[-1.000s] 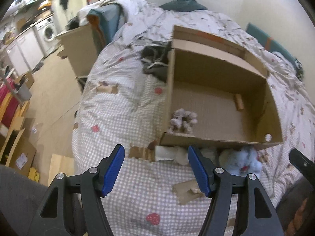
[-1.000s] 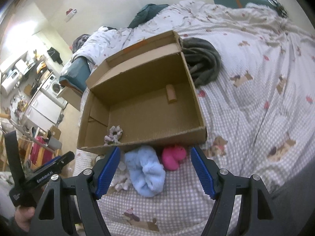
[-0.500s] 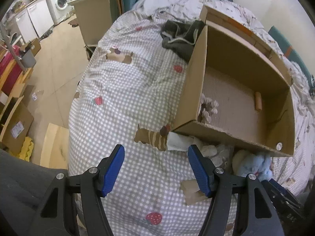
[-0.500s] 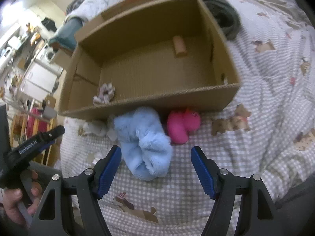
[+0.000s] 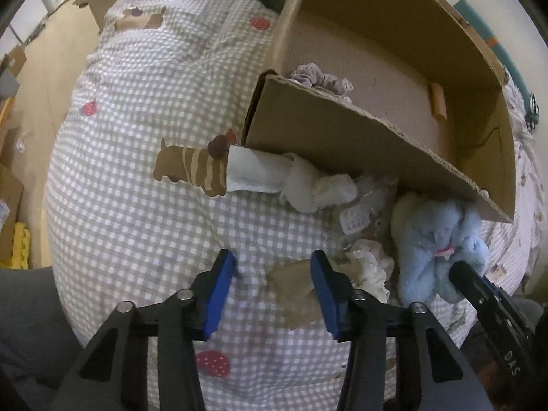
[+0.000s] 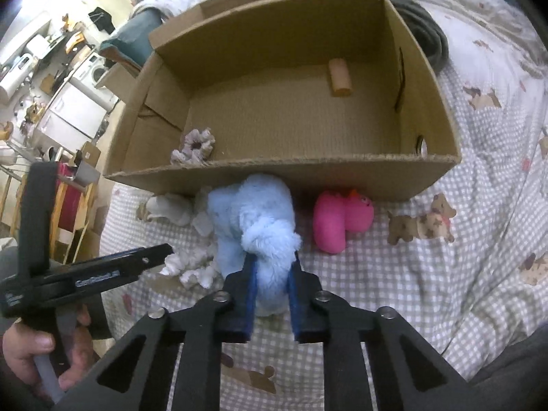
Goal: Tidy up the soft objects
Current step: 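Grasp the light-blue fluffy scrunchie with the right tool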
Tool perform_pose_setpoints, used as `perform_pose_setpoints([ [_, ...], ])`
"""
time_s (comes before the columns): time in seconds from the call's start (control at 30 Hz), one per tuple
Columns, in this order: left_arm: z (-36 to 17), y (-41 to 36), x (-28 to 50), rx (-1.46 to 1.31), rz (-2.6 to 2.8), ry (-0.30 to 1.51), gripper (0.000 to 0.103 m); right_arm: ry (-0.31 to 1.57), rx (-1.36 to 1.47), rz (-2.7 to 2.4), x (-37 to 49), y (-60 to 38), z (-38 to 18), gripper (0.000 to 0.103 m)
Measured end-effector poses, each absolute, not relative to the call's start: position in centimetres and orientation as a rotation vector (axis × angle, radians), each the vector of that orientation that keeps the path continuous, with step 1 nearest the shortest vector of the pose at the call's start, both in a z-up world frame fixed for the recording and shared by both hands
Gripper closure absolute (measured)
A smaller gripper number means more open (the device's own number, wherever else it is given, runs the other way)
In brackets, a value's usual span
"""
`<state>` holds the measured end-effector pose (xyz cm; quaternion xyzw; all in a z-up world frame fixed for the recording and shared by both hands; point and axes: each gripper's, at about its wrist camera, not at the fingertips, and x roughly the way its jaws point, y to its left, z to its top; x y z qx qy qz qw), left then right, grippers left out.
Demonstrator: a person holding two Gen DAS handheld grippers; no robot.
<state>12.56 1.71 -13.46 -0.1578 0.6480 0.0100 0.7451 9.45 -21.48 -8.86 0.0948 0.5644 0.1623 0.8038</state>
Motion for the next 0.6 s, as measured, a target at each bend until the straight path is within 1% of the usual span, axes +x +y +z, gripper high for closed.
perform_pose_setpoints([
  [0.03,-13.5,1.8,12.6,-0.362,0.009,1.421,0.075,1.199,0.204,0.353,9.4,-21.5,-8.7,0.089],
  [0.07,-13.6,1.9,12.7,-0.385,-0.008,1.424,0.082,1.190,0.206,0.358,9.3,-21.6,-8.5,0.089],
  [0.27,-13.4,1.7,12.5,-0.401,-0.028,1.420,0.084,1.143,0.235,0.386,9.0,-22.5,-7.3,0.090],
  [0.3,-13.4,1.9,12.5,-0.406,-0.033,1.419,0.086,1.137,0.238,0.389,9.0,-22.6,-7.2,0.090],
  [0.33,-13.3,2.0,12.3,-0.413,-0.041,1.416,0.096,1.133,0.240,0.391,8.9,-22.6,-7.0,0.090],
  [0.37,-13.1,2.2,12.2,-0.419,-0.054,1.415,0.098,1.130,0.242,0.392,8.9,-22.5,-7.0,0.090],
  [0.6,-11.2,2.2,11.4,-0.378,-0.047,1.366,0.100,1.095,0.246,0.403,8.4,-22.4,-6.2,0.090],
])
